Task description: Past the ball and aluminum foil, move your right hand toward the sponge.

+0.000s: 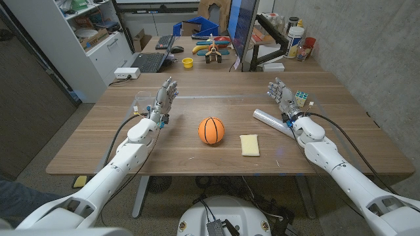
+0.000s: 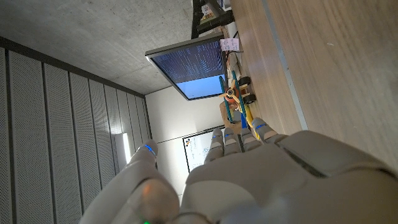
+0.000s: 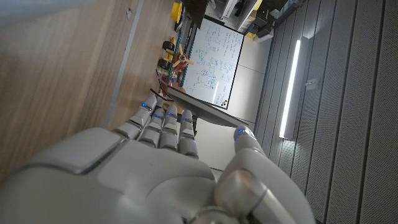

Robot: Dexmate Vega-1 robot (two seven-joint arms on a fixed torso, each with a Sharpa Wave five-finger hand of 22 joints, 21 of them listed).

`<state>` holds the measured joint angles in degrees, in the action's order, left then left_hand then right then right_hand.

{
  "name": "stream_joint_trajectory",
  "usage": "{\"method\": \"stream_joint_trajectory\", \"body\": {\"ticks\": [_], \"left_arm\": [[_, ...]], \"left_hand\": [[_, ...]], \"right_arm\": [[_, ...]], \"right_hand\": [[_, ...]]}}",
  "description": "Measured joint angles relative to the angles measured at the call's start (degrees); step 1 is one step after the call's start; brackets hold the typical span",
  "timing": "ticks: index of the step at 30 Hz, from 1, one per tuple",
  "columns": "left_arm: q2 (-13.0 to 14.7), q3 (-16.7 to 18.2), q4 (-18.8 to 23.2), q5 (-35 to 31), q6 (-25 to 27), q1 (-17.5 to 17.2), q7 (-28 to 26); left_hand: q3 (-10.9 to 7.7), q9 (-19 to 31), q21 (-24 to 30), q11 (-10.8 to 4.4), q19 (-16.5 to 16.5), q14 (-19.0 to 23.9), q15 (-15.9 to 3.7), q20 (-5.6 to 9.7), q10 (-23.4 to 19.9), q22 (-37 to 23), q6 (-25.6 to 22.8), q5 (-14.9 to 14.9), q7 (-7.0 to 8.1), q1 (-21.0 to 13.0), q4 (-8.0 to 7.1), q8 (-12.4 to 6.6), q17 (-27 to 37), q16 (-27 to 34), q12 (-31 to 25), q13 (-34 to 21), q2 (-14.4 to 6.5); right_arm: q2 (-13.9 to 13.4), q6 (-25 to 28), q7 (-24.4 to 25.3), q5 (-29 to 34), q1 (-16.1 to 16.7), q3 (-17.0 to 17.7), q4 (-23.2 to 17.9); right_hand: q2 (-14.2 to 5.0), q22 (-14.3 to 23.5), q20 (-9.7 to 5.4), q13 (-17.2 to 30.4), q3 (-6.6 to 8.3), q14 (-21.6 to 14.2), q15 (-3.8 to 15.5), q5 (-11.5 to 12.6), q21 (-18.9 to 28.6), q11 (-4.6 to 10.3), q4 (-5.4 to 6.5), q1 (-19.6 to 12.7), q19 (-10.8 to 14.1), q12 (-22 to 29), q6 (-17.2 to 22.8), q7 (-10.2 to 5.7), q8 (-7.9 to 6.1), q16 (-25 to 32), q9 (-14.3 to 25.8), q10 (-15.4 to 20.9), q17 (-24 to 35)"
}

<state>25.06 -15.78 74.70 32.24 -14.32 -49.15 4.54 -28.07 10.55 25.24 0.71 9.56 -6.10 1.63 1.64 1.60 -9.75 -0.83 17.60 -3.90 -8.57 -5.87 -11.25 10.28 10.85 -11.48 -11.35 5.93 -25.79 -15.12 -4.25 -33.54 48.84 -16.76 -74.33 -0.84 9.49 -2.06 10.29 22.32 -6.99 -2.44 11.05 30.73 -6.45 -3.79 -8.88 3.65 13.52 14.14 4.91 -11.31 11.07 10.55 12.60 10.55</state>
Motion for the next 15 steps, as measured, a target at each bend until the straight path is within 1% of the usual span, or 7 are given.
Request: {"method": "stream_joint_trajectory", "body": {"ticks": [1, 4, 8, 12, 14, 15], "left_arm": [[-0.4, 0.5, 0.0, -0.7, 0.3, -0.1, 0.4], [-3.7, 4.7, 0.3, -4.4, 1.9, -0.7, 2.6], [-7.5, 9.1, 0.7, -8.7, 3.6, -1.3, 5.1], [-10.5, 12.5, 1.0, -12.4, 4.8, -1.6, 7.2], [-10.9, 13.0, 1.1, -13.9, 5.3, -1.7, 8.1], [-13.0, 15.3, 1.4, -14.9, 5.6, -1.8, 8.7]], "left_hand": [[0.0, 0.0, 0.0, 0.0, 0.0, 0.0, 0.0, 0.0, 0.0, 0.0, 0.0, 0.0, 0.0, 0.0, 0.0, 0.0, 0.0, 0.0, 0.0, 0.0, 0.0], [0.0, 0.0, 0.0, 0.0, 0.0, 0.0, 0.0, 0.0, 0.0, 0.0, 0.0, 0.0, 0.0, 0.0, 0.0, 0.0, 0.0, 0.0, 0.0, 0.0, 0.0], [0.0, 0.0, 0.0, 0.0, 0.0, 0.0, 0.0, 0.0, 0.0, 0.0, 0.0, 0.0, 0.0, 0.0, 0.0, 0.0, 0.0, 0.0, 0.0, 0.1, 0.0], [0.0, 0.0, 0.0, 0.0, 0.0, 0.0, 0.0, 0.0, 0.0, 0.0, 0.0, 0.0, 0.0, 0.0, 0.0, 0.0, 0.0, 0.0, 0.0, 0.2, 0.0], [0.01, 0.0, 0.0, 0.0, 0.0, 0.0, 0.0, 0.0, 0.0, 0.0, 0.0, 0.0, 0.0, 0.0, 0.01, 0.0, 0.0, 0.0, 0.0, 0.2, 0.0], [0.01, 0.0, 0.0, 0.0, 0.0, 0.0, 0.0, 0.0, 0.0, 0.0, 0.0, 0.0, 0.01, 0.0, 0.01, 0.0, 0.0, 0.0, 0.0, 0.2, 0.0]], "right_arm": [[0.2, 0.2, -0.1, 0.4, 0.0, 0.3, 0.0], [2.6, 1.3, -1.9, 2.9, 0.5, 3.2, 0.0], [5.2, 2.5, -4.0, 6.2, 0.9, 6.4, 0.0], [7.8, 3.4, -5.8, 8.9, 1.2, 9.4, 0.0], [8.8, 3.5, -6.0, 9.2, 1.2, 10.6, 0.0], [9.4, 4.0, -7.3, 11.1, 1.3, 11.3, 0.0]], "right_hand": [[0.0, 0.0, 0.0, 0.0, 0.0, 0.0, 0.0, 0.0, 0.0, 0.0, 0.0, 0.0, 0.0, 0.0, 0.0, 0.0, 0.0, 0.0, 0.0, 0.0, 0.0], [0.0, 0.0, 0.0, 0.0, 0.0, 0.0, 0.0, 0.0, 0.0, 0.0, 0.0, 0.0, 0.0, 0.0, 0.0, 0.0, 0.0, 0.0, 0.0, 0.0, 0.0], [0.0, 0.3, 0.0, 0.0, 0.0, 0.0, 0.0, 0.0, 0.0, 0.0, 0.0, 0.0, 0.0, 0.0, 0.0, 0.0, 0.0, 0.0, 0.0, 0.0, 0.0], [0.0, 0.3, 0.0, 0.0, 0.0, 0.0, 0.0, 0.0, 0.0, 0.0, 0.0, 0.0, 0.0, 0.0, 0.0, 0.0, 0.0, 0.0, 0.0, 0.0, 0.0], [0.0, 0.3, 0.0, 0.0, 0.0, 0.0, 0.0, 0.0, 0.0, 0.0, 0.0, 0.0, 0.0, 0.0, 0.0, 0.0, 0.0, 0.0, 0.0, 0.0, 0.0], [0.0, 0.3, 0.0, 0.0, 0.0, 0.0, 0.0, 0.0, 0.0, 0.0, 0.0, 0.0, 0.0, 0.0, 0.0, 0.0, 0.0, 0.0, 0.0, 0.0, 0.0]]}}
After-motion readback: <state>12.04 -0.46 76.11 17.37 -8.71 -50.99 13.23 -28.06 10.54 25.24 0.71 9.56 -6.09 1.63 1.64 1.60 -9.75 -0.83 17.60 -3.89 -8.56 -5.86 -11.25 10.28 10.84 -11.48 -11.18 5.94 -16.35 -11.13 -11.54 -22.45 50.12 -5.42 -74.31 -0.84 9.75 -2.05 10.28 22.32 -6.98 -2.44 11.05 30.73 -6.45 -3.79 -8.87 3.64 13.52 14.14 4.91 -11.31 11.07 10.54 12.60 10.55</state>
